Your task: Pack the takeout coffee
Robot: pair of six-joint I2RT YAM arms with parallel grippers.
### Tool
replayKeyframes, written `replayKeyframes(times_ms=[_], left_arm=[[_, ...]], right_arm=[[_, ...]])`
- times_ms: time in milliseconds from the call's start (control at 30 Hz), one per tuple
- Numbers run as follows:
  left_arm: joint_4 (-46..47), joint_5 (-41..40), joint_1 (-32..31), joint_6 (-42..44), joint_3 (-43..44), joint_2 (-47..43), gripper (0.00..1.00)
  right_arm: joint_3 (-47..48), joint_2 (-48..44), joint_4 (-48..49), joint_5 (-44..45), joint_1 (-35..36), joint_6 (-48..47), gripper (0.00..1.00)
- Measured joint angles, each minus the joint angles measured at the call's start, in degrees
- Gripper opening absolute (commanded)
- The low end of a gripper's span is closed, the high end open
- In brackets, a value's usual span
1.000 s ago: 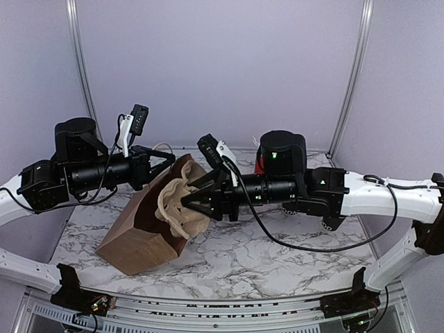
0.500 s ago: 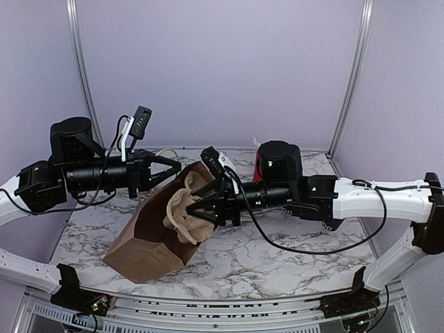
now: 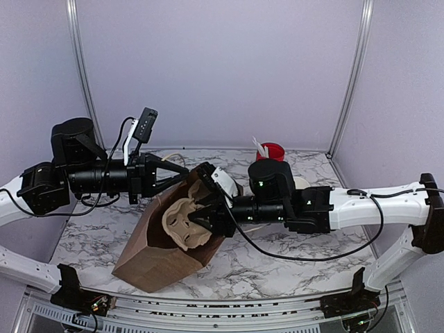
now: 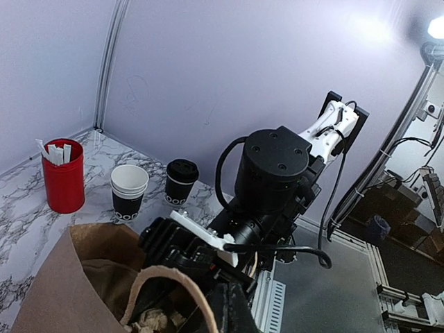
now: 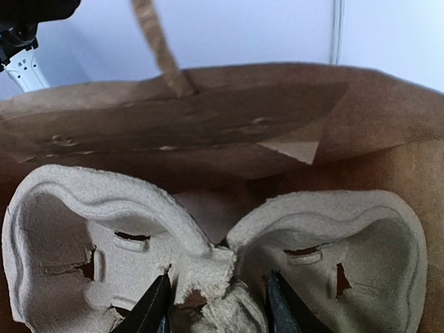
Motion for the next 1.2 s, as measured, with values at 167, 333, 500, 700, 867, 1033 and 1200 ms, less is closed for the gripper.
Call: replayKeyframes(times_ms=[167,333,500,700,867,1033,1200], left_arm=[[1.3,0.6,-1.3,-0.2,0.0,0.6,0.00],[3.0,-0.4,-1.7,-0.4,0.0,1.0,0.00],[6.4,-2.1,-1.7,-1.0,0.0,1.0,0.00],[11.0,-2.6,-1.8,-2.0,0.0,2.0,0.00],[12.4,0.2,-3.0,-1.9,0.1,5.3,0.00],[12.5,2.4,-4.5,-1.5,1.2,9.4,0.00],[14.3,2.5,-5.7,-1.0,2.0,11.2,0.00]], right_arm=[[0.0,0.2,0.0,3.8,-0.3,-0.9,0.44],[0.2,2.2,-0.2,4.9,0.4,-1.7,0.44],[0.1,4.2,-1.4,6.2,2.0,-1.7,0.43],[-0.3,4.3,-1.5,7.9,2.5,-1.5,0.43],[0.9,5.0,-3.8,8.3,2.5,-1.5,0.44],[3.4,5.6,-8.5,9.2,2.5,-1.4,0.44],[4.7,5.9,-12.5,10.1,2.5,-0.9,0.44]])
